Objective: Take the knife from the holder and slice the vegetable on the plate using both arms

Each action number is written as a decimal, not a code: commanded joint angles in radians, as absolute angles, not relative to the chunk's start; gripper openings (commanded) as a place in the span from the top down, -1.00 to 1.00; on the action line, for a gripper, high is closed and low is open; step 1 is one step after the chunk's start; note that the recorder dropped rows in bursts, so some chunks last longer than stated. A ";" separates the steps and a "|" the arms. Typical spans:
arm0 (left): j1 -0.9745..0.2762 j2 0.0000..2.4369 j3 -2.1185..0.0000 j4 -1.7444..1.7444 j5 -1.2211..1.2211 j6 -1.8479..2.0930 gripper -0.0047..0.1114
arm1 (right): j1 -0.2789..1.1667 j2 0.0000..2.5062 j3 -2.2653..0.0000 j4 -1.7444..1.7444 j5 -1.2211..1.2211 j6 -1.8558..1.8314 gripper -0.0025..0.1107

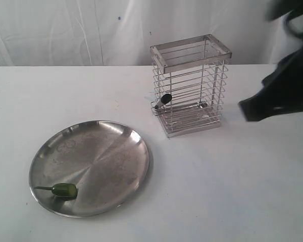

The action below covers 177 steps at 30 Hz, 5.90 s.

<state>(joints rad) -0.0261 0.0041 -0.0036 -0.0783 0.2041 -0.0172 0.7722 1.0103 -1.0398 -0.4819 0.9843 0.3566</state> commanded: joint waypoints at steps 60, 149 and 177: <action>-0.031 0.000 0.000 -0.080 0.202 -0.023 0.92 | 0.616 1.723 -1.226 -0.261 0.436 1.013 0.28; -0.035 0.000 -0.072 -0.590 0.138 -0.183 0.92 | 0.918 1.125 -0.838 -0.206 -0.046 0.361 0.96; -0.032 0.966 -0.445 -1.744 0.596 1.501 0.92 | 0.918 1.114 -0.886 -0.206 -0.170 0.361 0.96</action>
<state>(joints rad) -0.0261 0.8456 -0.3716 -1.7084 0.5791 1.4610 0.9170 1.1227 -0.8763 -0.2012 -0.1329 0.3586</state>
